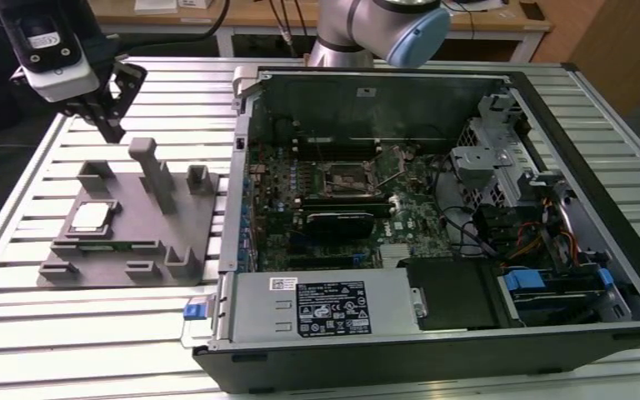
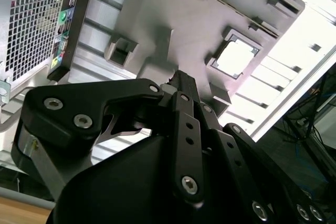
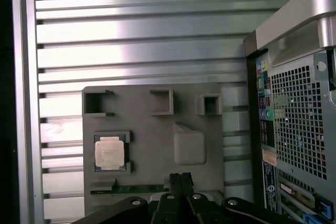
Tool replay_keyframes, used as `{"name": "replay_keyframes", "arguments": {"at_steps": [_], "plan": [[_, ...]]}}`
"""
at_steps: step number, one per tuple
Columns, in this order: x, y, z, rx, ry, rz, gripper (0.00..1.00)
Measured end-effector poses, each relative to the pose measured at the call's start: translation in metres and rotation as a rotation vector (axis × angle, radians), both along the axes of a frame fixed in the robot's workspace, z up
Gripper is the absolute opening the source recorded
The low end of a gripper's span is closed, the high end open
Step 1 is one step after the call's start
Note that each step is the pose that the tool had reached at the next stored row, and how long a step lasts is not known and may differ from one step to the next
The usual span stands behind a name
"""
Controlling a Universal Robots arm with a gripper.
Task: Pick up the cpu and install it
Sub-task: 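Reach for the cpu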
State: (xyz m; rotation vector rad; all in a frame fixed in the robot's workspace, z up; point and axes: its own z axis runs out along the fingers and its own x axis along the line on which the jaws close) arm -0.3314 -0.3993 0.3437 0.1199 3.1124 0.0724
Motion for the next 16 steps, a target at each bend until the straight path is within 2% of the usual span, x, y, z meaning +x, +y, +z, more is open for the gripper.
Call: {"name": "replay_keyframes", "arguments": {"at_steps": [6, 16], "plan": [[-0.006, 0.0002, -0.0046, -0.0001, 0.0000, 0.000, 0.11], [-0.023, 0.0015, -0.0146, -0.0001, 0.0000, 0.000, 0.11]]}}
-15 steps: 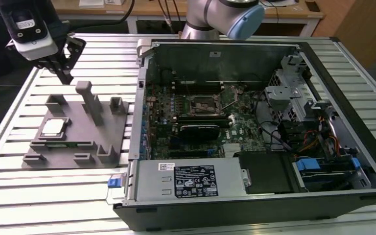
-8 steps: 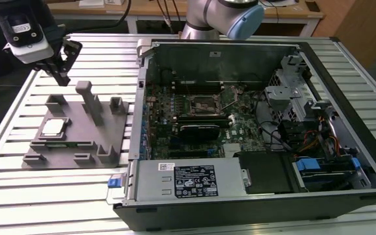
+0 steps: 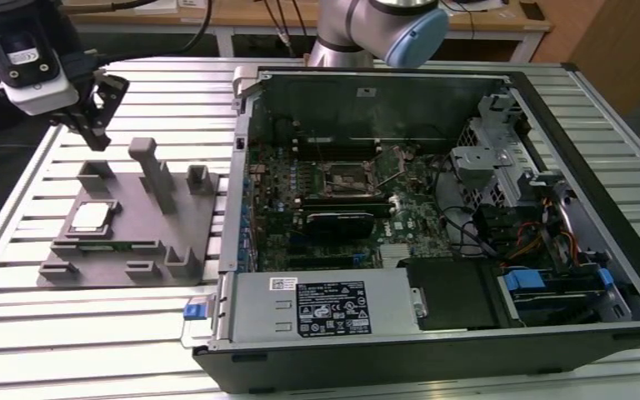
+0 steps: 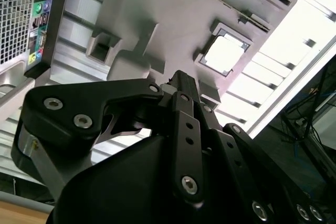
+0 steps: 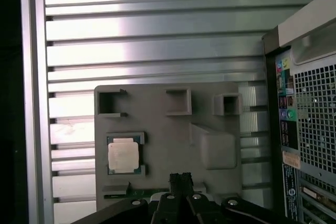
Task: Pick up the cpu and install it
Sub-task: 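Reach for the cpu, then pick up the cpu and move it towards the insertion slot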
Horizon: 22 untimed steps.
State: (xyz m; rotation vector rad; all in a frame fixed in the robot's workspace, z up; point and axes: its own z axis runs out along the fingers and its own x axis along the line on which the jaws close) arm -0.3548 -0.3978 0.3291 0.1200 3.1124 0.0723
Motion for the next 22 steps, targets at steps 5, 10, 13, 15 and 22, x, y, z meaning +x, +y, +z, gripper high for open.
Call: {"name": "replay_keyframes", "arguments": {"at_steps": [5, 10, 13, 15, 22], "plan": [[-0.006, 0.0014, -0.0056, 0.0001, -0.0001, 0.000, 0.11], [-0.011, 0.0034, -0.0108, 0.0001, -0.0001, 0.000, 0.11], [-0.013, 0.0045, -0.0144, 0.0000, 0.0000, 0.000, 0.11], [-0.014, 0.0046, -0.0155, -0.0001, 0.0001, 0.000, 0.11], [-0.014, 0.0047, -0.0160, 0.0000, 0.0001, 0.000, 0.11]]}}
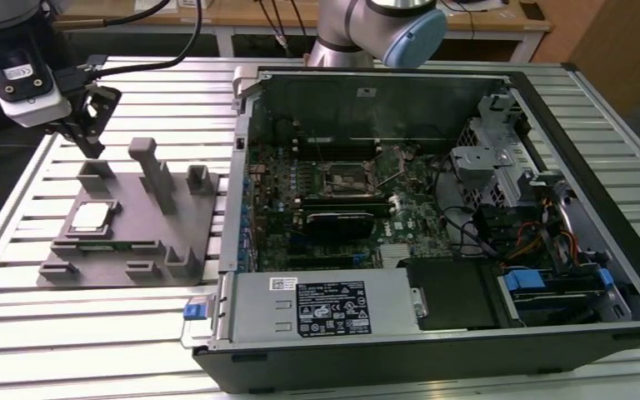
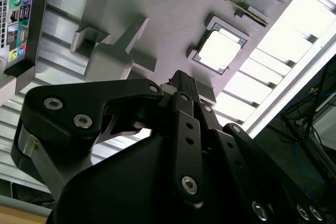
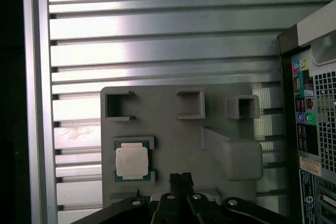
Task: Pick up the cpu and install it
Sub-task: 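Pick up the cpu and move it towards the insertion slot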
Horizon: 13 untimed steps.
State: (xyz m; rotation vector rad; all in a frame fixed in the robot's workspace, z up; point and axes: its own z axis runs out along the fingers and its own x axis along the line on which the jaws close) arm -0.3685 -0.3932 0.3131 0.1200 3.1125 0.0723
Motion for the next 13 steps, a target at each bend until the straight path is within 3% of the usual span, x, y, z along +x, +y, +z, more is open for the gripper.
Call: {"name": "replay_keyframes", "arguments": {"at_steps": [13], "plan": [[-0.0047, 0.0000, -0.0010, 0.0001, -0.0001, 0.000, 0.11]]}}
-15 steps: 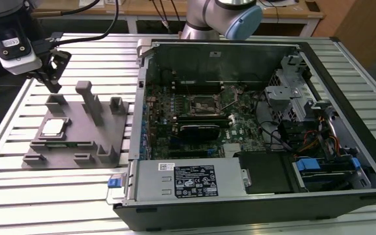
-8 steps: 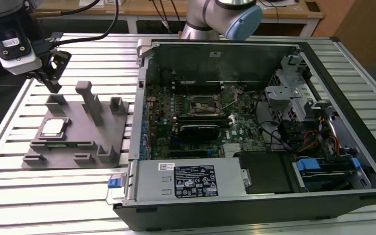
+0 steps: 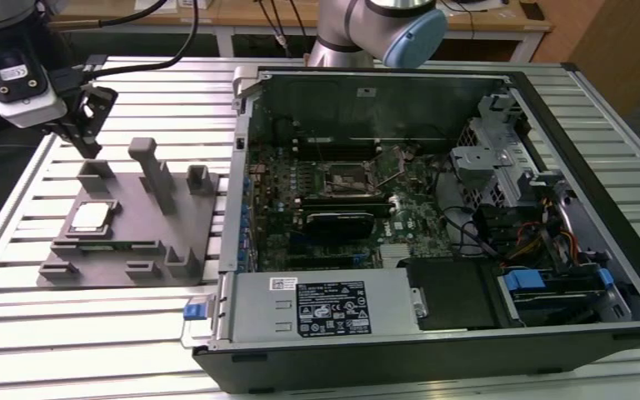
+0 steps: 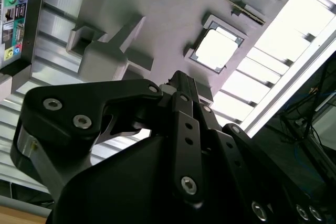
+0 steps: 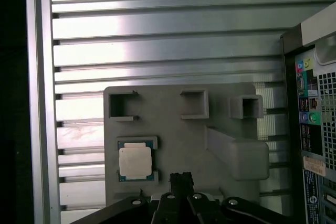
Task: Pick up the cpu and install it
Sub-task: 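Pick up the cpu and move it towards the insertion slot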
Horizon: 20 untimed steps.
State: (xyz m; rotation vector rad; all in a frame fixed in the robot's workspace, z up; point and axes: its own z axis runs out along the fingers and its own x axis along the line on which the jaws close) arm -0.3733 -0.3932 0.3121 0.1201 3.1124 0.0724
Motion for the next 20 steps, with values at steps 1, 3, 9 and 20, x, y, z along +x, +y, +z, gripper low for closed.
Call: {"name": "replay_keyframes", "arguments": {"at_steps": [1, 3, 9, 20], "plan": [[-0.0002, 0.0000, -0.0004, 0.0000, -0.0001, 0.000, 0.11], [-0.0009, 0.0000, -0.0008, 0.0000, 0.0000, 0.000, 0.11], [-0.0022, 0.0000, -0.0018, -0.0004, 0.0002, 0.000, 0.11], [-0.0050, 0.0000, -0.0033, -0.0029, 0.0000, 0.000, 0.11]]}}
